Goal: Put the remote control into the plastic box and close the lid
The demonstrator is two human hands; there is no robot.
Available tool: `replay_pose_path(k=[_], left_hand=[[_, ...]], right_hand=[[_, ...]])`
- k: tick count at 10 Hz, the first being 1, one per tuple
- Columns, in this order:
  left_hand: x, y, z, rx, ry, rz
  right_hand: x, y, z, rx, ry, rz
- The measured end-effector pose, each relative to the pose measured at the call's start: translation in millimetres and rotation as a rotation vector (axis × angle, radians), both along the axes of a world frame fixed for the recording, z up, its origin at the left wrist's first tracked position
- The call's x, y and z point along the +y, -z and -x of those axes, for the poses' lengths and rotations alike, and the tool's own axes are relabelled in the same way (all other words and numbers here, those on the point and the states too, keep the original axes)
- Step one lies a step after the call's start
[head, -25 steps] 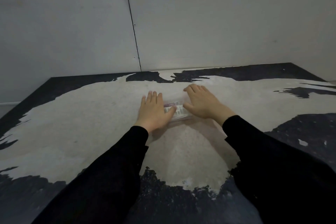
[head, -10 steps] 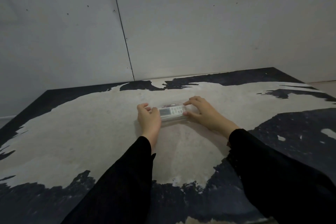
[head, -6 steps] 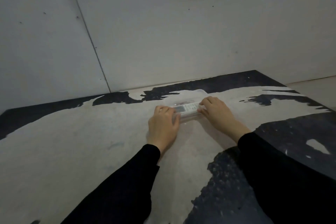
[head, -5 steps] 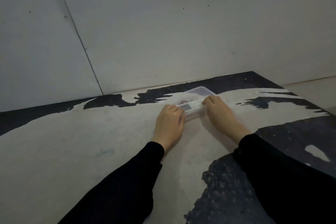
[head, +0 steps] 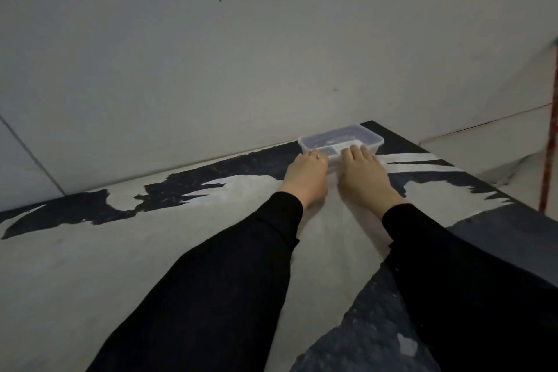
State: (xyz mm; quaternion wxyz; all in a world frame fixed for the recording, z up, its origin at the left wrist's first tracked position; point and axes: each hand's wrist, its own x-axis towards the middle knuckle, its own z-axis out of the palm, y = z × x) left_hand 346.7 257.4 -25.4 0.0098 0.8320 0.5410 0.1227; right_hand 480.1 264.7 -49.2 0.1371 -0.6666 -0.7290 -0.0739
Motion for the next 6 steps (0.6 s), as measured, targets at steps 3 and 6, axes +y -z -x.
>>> replay_pose_path(k=[3, 6], left_hand=[[42, 6, -20, 0.072, -0.001, 0.131], [10, -2, 23, 0.095, -0.033, 0.057]], right_hand=[[39, 1, -9, 0.140, 0.083, 0.091], [31, -17, -18, 0.093, 0.045, 0.191]])
